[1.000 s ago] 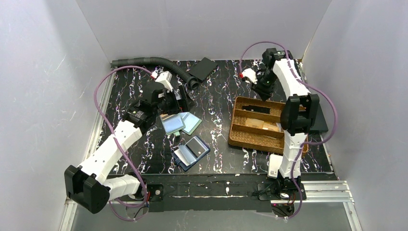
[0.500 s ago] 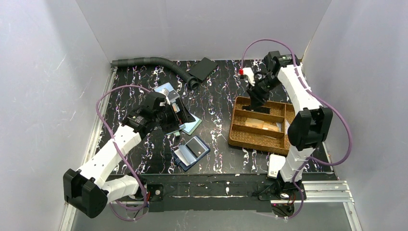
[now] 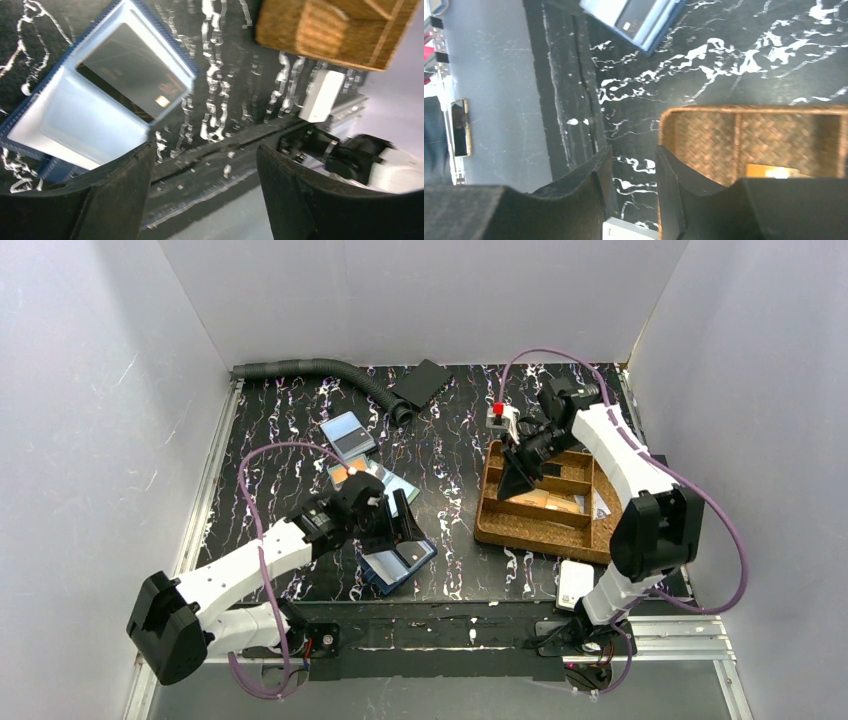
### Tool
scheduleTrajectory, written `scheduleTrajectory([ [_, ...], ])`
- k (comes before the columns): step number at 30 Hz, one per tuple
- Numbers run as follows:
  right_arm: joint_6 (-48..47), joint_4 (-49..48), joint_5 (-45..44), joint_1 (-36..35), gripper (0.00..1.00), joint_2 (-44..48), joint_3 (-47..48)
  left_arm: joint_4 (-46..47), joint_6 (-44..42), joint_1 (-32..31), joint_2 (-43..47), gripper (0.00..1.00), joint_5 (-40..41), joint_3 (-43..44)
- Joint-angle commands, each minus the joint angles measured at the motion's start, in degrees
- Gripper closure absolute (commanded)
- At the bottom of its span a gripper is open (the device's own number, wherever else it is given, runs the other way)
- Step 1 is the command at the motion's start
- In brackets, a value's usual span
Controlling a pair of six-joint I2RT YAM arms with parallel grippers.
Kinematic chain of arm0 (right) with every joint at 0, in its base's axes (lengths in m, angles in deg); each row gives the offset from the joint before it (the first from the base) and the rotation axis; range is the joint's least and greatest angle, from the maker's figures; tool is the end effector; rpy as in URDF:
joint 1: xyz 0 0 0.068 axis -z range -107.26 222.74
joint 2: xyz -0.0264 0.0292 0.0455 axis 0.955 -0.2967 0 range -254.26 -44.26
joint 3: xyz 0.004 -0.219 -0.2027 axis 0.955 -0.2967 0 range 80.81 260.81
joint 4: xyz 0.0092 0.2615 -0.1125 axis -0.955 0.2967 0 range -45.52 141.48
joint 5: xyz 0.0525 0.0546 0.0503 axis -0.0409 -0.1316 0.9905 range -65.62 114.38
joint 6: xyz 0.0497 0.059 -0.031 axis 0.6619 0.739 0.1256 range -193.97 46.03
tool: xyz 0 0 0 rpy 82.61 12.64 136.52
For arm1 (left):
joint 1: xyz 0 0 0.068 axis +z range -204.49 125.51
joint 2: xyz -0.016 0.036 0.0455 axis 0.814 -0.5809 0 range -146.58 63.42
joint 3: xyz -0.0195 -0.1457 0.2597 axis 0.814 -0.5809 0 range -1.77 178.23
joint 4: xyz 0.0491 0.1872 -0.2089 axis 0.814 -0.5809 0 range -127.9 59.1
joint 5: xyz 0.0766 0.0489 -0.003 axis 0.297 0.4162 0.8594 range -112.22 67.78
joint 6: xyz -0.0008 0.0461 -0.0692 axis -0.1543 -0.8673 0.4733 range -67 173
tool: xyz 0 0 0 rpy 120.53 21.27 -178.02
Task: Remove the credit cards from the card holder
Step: Place the credit card in the storage box, then remove the credit card from the card holder.
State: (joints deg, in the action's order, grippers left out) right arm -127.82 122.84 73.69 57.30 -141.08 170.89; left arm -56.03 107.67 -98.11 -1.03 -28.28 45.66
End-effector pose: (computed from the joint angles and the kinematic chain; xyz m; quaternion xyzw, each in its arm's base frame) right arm 0.3129 0.1435 0.3088 -0.5308 0.7369 0.3808 0.1738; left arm 0.1964 -0.1978 0.2558 -0.0665 0.9106 -0.3380 0.2284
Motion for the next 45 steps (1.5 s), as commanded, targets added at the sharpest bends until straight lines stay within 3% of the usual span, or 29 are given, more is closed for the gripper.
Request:
scheduleTrajectory([
  [1,12.87,-14.9,3.18,-4.18,0.57,8.49,-8.13,17.0,3.38,-0.85,-0.27,0.31,4.88,-8.31],
  [5,27.9,-33.93,-3.61,-11.92,0.57,13.81,-15.06,18.75,4.83,-2.01,-3.0,0.37,6.81,-8.2],
  [12,35.63,-41.31,-10.55,-19.75,0.58,9.45,-15.38,16.35,10.44,-2.43,-0.36,0.42,13.04,-14.31],
  [15,40.84,-47.54,-12.51,-23.75,0.58,6.92,-17.34,18.36,12.36,-2.41,2.38,0.5,14.68,-19.13],
  [22,54.93,-61.64,-7.75,-27.99,0.6,-1.2,-21.12,23.97,13.34,-2.31,1.63,0.56,15.16,-23.76],
  [27,58.7,-66.11,-4.24,-28.64,0.66,-5.11,-22.21,25.26,14.17,-2.33,0.67,0.57,15.12,-25.16],
  [45,67.37,-73.89,-1.57,-28.23,0.66,-8.77,-26.58,31.16,14.99,-2.3,7.23,0.57,14.9,-31.42],
])
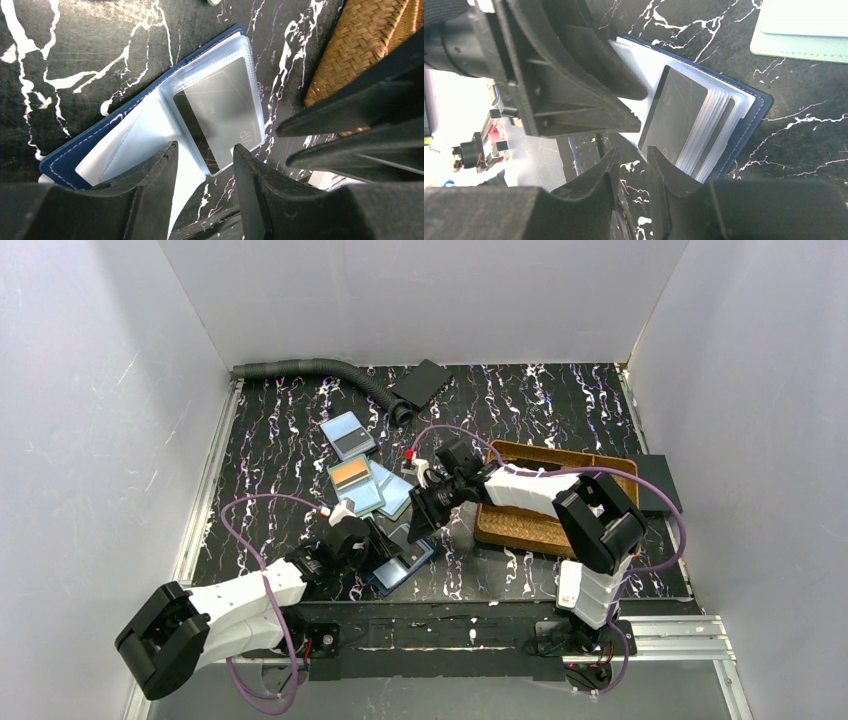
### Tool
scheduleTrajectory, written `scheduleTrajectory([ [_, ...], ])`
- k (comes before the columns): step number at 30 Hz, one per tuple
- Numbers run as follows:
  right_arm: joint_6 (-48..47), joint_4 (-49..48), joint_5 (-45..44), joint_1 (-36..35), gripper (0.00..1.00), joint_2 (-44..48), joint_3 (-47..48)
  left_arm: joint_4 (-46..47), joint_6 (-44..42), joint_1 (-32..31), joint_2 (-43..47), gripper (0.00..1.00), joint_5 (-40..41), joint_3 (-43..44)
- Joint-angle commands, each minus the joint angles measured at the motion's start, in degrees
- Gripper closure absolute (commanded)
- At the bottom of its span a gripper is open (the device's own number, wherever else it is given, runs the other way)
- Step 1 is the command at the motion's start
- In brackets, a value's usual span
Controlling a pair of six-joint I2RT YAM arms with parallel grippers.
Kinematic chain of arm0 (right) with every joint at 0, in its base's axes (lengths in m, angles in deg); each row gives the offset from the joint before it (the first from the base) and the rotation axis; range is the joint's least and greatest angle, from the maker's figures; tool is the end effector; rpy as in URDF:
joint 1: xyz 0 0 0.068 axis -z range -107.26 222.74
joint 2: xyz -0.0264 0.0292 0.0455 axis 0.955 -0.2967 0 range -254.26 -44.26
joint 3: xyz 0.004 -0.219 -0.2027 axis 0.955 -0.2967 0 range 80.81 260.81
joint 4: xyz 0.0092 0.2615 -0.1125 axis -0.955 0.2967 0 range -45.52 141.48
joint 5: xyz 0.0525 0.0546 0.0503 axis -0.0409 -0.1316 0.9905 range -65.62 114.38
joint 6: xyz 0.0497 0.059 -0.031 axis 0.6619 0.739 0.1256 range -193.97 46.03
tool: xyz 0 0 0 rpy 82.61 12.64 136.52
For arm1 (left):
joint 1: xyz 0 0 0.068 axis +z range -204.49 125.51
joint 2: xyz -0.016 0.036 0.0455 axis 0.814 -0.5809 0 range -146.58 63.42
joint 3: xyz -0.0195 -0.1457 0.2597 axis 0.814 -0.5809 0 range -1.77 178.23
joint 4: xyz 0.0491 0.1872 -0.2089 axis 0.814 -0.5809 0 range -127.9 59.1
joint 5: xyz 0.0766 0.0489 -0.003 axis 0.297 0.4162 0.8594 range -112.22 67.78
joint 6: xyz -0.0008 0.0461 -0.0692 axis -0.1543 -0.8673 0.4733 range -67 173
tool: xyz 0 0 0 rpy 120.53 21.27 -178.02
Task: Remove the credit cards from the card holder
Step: Remove the credit card from the card holder.
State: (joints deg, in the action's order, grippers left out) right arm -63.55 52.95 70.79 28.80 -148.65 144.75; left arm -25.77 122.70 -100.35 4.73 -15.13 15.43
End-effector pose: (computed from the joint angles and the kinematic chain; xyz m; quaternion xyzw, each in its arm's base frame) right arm 0.2645 0.3278 0.1719 -0.3805 0.7843 0.4755 0.1183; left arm 0.1656 -0.1578 0.1413 -0.2112 0.8657 -0.3516 0.2869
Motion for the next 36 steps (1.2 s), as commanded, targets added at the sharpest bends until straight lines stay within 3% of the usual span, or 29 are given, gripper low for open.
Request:
scheduleTrajectory([
  [1,3.11,-4.22,1.17,0.3,0.66,-1.37,-0.63,1.64,0.06,-0.08,1.39,0.57,1.51,-1.58],
  [22,3.59,-4.78,0.26,1.67,0.67,-3.72,-1.25,8.82,4.16,-0.04,-1.83,0.58,-0.17,-4.37],
  [36,4.29,-4.6,1.85,1.59,0.77,-5.77,-0.9,10.98,5.25,-0.07,-2.98,0.6,-0.75,-5.39],
])
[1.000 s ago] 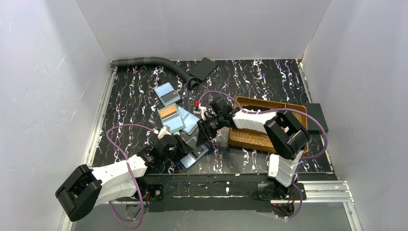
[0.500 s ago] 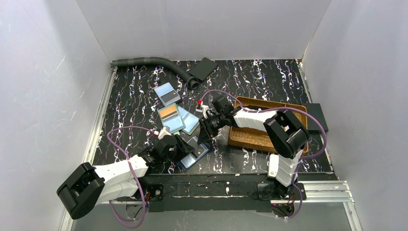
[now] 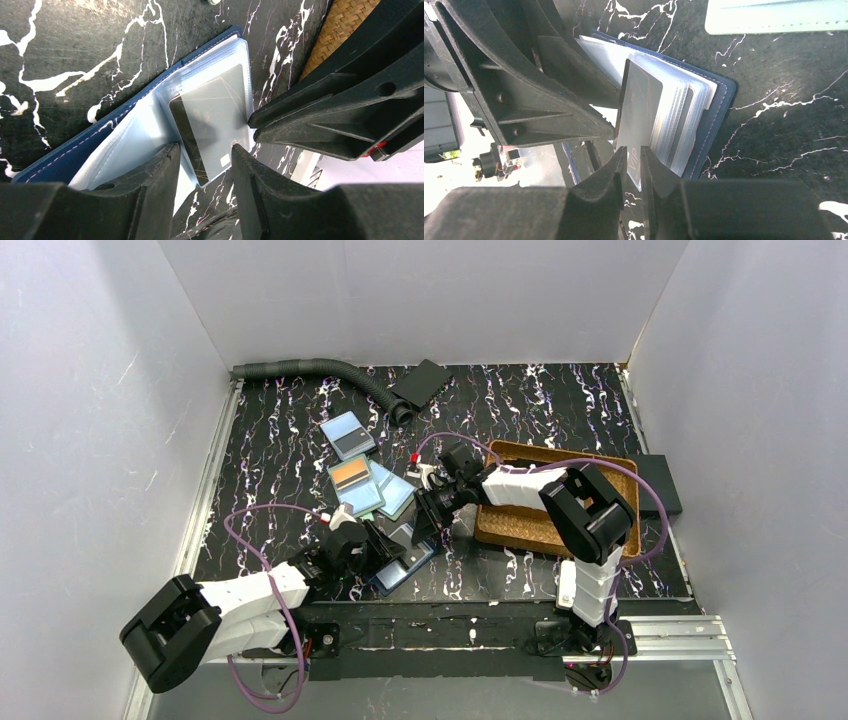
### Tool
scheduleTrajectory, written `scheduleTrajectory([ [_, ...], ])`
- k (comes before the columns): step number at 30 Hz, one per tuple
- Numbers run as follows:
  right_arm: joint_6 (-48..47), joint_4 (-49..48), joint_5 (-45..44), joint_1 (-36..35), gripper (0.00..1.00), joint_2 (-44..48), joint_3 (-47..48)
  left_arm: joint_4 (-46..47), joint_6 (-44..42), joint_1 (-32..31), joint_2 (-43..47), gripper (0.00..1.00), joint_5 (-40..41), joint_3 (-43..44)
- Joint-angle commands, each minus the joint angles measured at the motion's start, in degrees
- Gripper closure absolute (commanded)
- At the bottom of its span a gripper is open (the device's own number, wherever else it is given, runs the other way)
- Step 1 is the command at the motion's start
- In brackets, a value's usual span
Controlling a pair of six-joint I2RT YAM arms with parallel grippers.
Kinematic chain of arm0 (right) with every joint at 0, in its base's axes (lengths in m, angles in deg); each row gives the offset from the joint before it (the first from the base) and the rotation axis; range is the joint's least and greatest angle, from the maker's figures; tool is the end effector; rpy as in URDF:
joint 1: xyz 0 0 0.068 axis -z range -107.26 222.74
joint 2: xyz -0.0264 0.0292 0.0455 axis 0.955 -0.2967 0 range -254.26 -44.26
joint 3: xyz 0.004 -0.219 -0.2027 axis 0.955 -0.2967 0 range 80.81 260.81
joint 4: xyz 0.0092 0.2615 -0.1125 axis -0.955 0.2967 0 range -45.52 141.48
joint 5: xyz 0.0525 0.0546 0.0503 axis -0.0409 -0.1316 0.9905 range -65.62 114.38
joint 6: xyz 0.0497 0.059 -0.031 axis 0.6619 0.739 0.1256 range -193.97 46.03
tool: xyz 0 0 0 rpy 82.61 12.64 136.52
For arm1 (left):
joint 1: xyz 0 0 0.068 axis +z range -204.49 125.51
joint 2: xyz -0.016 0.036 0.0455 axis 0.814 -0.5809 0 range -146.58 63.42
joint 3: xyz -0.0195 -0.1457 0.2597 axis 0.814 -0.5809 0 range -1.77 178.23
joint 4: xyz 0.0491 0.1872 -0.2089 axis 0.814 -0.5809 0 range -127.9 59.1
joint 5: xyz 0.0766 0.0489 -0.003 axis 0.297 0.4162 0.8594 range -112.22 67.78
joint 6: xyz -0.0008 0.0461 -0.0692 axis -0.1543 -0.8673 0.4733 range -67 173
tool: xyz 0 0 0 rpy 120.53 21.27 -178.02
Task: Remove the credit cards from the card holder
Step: Remove the credit card from the card holder.
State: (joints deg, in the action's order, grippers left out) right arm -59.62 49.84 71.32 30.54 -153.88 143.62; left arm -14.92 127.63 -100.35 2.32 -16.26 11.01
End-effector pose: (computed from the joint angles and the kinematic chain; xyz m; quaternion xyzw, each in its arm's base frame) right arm 0.2768 0.3225 0.1338 -0.3341 0.8112 0.4726 0.0834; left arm 0.1637 -0.1580 0.1280 -0.2416 0.8412 -0.3955 0.2786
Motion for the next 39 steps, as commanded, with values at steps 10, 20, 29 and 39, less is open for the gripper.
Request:
scheduleTrajectory([
  [10,0.01,0.92,-3.6,-0.17,0.78,-2.16,0.73,2.24,3.63,-0.05,0.64,0.58,0.56,-3.98],
  [20,-0.24,2.81,-5.57,-0.99,0.8,-4.07,1.27,7.07,5.97,-0.07,0.21,0.61,0.52,-6.32],
  [29,0.87,2.9,-5.9,-1.75,0.84,-5.4,0.88,12.99,8.55,-0.09,-4.78,0.68,-1.1,-7.33],
  [39,0.81,3.53,-8.56,-2.6,0.88,-5.82,0.48,16.13,10.34,-0.05,-2.08,0.75,1.17,-10.47],
])
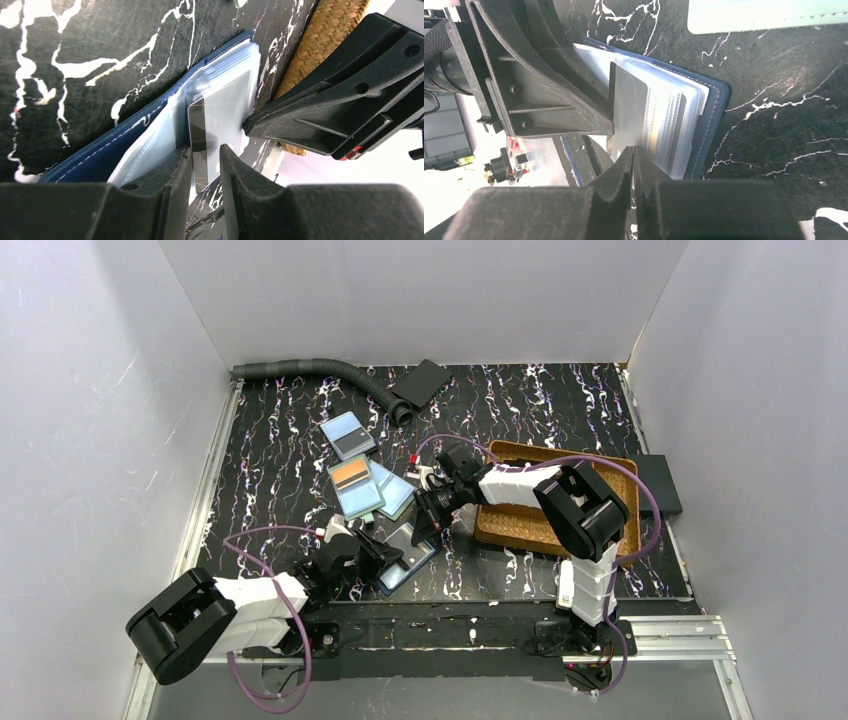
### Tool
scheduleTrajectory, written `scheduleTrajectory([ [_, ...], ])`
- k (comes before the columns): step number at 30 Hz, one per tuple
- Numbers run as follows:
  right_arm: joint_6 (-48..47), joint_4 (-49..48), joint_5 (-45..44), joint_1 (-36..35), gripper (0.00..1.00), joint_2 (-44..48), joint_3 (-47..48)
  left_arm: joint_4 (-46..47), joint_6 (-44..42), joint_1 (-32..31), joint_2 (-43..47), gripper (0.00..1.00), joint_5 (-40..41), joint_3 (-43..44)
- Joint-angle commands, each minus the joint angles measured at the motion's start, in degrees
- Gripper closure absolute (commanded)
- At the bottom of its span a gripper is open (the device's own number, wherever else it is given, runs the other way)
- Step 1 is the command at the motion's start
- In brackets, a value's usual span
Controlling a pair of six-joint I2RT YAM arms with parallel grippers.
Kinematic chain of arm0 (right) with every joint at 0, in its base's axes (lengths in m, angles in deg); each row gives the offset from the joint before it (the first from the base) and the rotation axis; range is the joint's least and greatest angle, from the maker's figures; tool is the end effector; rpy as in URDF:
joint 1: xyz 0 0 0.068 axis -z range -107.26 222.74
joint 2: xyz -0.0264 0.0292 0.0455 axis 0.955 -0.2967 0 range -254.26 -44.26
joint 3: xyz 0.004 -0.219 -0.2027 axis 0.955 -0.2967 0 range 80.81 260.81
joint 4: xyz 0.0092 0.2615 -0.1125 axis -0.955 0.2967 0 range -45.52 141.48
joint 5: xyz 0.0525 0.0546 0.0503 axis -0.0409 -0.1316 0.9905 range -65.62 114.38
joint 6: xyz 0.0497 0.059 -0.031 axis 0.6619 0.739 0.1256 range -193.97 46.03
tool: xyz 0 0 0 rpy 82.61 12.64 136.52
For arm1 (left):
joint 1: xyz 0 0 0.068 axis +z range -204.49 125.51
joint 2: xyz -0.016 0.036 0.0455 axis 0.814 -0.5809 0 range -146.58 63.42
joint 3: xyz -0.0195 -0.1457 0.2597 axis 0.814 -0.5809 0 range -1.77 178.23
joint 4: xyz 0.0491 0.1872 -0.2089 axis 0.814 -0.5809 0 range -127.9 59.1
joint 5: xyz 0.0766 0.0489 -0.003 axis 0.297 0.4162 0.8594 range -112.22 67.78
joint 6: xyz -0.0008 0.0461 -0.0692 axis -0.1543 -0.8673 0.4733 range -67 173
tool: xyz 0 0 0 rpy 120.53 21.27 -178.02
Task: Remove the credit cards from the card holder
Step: Remove the credit card from the card holder.
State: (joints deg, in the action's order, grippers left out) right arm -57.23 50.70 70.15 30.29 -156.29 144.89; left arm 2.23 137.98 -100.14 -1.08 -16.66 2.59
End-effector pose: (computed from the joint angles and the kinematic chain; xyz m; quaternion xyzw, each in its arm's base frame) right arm 0.2801 0.3266 0.1215 -0.3116 0.8281 0.4616 0.0637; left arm 0.1530 -0.1465 0.1051 -0.3104 0.7934 -0.4569 0.2556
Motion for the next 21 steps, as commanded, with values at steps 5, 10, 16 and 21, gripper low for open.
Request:
scheduleTrajectory([
  [5,-2.18,3.21,-9.28,-2.33,0.89,-3.09,-0.66,-1.05,-0.82,-0.28,3.22,0.76,2.0,-3.55],
  [10,-2.32,3.45,-9.46,-2.37,0.89,-3.48,-0.56,-1.05,-0.51,-0.29,3.67,0.77,2.22,-4.22],
  [16,-2.49,3.58,-10.08,-2.25,0.88,-3.23,-0.64,-1.05,-0.96,-0.3,4.29,0.83,2.27,-4.23],
  [21,-2.58,3.58,-10.46,-2.11,0.87,-3.12,-0.62,-1.03,-2.29,-0.29,5.55,0.89,2.21,-4.2],
])
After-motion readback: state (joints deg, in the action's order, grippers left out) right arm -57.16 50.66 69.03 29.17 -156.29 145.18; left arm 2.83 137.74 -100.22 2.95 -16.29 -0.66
